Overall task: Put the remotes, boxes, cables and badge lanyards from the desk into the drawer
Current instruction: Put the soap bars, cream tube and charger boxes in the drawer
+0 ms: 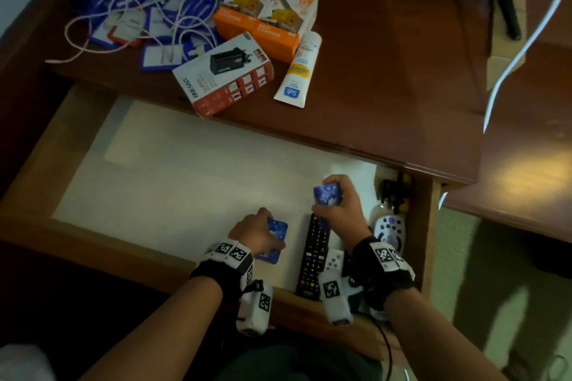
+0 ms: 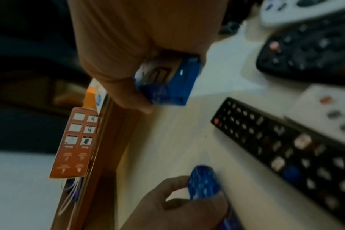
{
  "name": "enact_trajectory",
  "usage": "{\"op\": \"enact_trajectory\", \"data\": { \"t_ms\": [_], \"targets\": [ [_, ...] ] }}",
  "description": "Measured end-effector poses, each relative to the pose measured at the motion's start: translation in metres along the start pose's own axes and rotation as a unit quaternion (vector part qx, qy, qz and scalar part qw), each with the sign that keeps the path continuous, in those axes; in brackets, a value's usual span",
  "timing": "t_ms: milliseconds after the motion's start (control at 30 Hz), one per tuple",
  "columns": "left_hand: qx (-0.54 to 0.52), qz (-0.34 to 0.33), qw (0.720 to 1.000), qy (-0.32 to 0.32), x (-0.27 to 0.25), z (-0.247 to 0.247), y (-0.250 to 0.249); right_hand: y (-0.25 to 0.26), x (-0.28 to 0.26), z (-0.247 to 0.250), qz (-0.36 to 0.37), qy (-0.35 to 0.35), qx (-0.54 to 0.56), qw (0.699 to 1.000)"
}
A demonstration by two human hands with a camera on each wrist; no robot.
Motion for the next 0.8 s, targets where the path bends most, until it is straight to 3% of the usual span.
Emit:
{"op": "enact_trajectory", "data": {
  "t_ms": [100,200,467,667,800],
  "targets": [
    [-0.073,0.016,0.997,-0.003,-0.002,0.010,0.010,-0.014,-0.008,-0.031,-0.102,0.076,0.152,0.980],
    [-0.145,0.012,0.989,-0.022,0.001,0.027,0.013,-0.014,-0.013,-0.050,-0.155,0.123,0.244,0.949],
    [-0.397,-0.022,0.918,0.008,0.005,0.036,-0.002,-0.037,-0.008,-0.049,-0.262,0.072,0.351,0.896],
    [-0.392,0.029,0.918,0.048,0.007,0.019,0.010,-0.043,0.001,-0.036,-0.226,0.087,0.298,0.924],
    [-0.309,0.039,0.947,0.077,0.010,0.008,0.015,-0.051,0.014,-0.027,-0.211,0.047,0.242,0.946]
  ]
}}
Point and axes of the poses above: each hand's wrist, its own x-axis towards the middle knuckle, its own z-axis out of the back of the hand, y = z × x, the point moved 10 cm from there along x, towards the middle knuckle, and after that the axes turned 6 degrees about -z, right-handed, at the moved point
